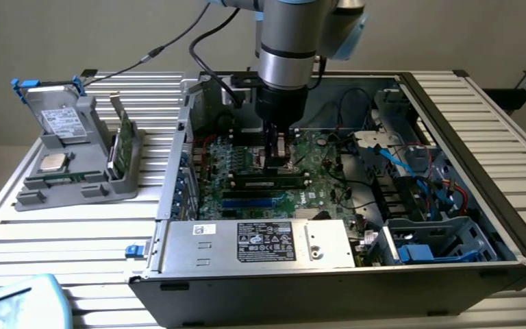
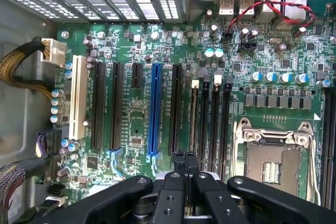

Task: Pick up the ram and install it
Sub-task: 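Press down the ram until it locks into place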

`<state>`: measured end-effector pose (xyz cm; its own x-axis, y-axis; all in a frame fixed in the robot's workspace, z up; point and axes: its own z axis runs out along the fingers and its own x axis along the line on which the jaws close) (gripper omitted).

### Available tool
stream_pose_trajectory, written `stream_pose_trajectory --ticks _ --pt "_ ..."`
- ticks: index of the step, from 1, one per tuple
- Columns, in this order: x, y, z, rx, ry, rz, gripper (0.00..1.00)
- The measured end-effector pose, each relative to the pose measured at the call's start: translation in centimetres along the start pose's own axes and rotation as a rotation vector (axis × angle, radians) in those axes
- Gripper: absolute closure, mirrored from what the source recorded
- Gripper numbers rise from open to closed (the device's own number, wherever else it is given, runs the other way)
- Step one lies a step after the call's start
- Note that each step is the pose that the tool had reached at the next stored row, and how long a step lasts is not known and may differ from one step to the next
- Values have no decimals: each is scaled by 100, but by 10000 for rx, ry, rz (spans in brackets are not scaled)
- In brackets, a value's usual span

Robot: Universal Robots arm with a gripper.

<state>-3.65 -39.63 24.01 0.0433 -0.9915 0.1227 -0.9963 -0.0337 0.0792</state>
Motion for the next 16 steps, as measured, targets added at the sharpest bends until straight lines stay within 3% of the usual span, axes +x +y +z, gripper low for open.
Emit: stream_pose_trajectory --ticks 16 --pt "1 -10 -4 -7 0 0 89"
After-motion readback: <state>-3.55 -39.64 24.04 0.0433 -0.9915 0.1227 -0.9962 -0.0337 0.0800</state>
